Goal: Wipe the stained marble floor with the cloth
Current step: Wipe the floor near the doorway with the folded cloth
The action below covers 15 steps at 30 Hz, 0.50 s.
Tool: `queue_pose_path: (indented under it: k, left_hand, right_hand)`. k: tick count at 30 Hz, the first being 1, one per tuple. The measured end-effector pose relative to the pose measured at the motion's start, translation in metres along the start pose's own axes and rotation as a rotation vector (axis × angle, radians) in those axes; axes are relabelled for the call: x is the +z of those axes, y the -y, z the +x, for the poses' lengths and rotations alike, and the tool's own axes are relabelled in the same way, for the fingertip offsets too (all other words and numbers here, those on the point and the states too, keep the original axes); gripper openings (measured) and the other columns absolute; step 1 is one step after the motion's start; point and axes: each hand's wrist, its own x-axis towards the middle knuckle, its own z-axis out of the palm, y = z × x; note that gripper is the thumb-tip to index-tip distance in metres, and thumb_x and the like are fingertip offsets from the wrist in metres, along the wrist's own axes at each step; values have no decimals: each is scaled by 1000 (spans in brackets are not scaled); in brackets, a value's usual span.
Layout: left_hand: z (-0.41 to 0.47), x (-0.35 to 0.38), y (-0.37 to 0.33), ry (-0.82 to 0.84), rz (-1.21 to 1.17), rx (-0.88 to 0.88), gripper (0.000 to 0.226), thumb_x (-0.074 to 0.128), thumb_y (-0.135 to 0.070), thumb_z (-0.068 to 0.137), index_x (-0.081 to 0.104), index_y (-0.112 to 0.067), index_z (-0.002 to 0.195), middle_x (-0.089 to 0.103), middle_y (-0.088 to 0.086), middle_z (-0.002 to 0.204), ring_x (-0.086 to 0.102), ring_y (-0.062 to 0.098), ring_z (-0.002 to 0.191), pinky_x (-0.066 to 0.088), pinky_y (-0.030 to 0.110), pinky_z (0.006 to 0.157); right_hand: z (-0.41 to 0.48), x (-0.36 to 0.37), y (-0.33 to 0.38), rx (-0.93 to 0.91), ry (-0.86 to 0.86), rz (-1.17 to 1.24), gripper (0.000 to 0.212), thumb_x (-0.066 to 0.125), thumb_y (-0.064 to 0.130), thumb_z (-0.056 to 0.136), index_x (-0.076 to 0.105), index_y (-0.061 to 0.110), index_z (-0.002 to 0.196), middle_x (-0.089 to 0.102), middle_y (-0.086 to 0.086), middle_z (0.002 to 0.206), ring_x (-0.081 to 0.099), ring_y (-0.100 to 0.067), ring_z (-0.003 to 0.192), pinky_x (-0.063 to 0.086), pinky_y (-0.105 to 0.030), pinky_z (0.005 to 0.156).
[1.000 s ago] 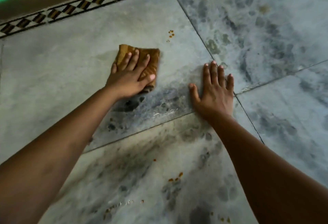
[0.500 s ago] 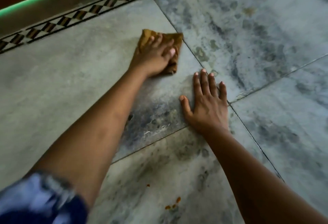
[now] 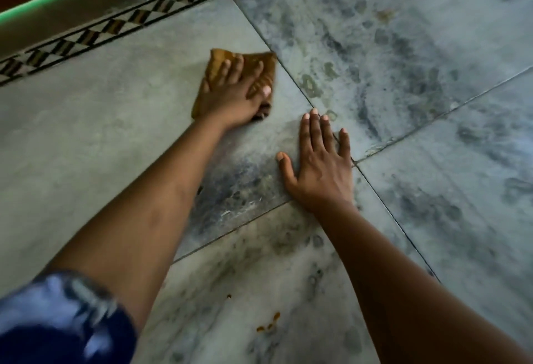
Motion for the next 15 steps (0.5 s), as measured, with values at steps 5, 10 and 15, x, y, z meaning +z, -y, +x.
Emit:
queue_pose_path:
  k: [5, 10, 15]
  left_hand:
    - [-99, 17, 30, 6, 66, 136, 60, 18, -67, 88, 5, -50, 144, -10, -14, 157, -9, 10, 145, 0, 46, 114]
    - [-56, 5, 32, -22, -17, -74, 54, 24, -58, 95, 11, -46, 146, -4, -9, 159, -6, 15, 146, 1, 50, 114]
    - [-37, 5, -18, 43, 12, -165, 56, 19, -58, 95, 2, -44, 147, -12, -6, 158, -11, 19, 145, -2, 54, 115]
  right_hand:
    - [0, -1, 0, 2, 22, -12, 79, 16, 56, 89, 4, 6, 149, 3, -12, 158, 1, -23, 146, -3, -45, 117]
    - [-1, -2, 0, 5, 34, 2, 77, 19, 54, 92, 1, 6, 149, 0, -11, 158, -3, -22, 146, -6, -44, 117]
    - [-1, -9, -1, 36, 69, 56, 70, 21, 46, 96, -3, 7, 149, -4, -10, 158, -7, -20, 145, -7, -40, 117]
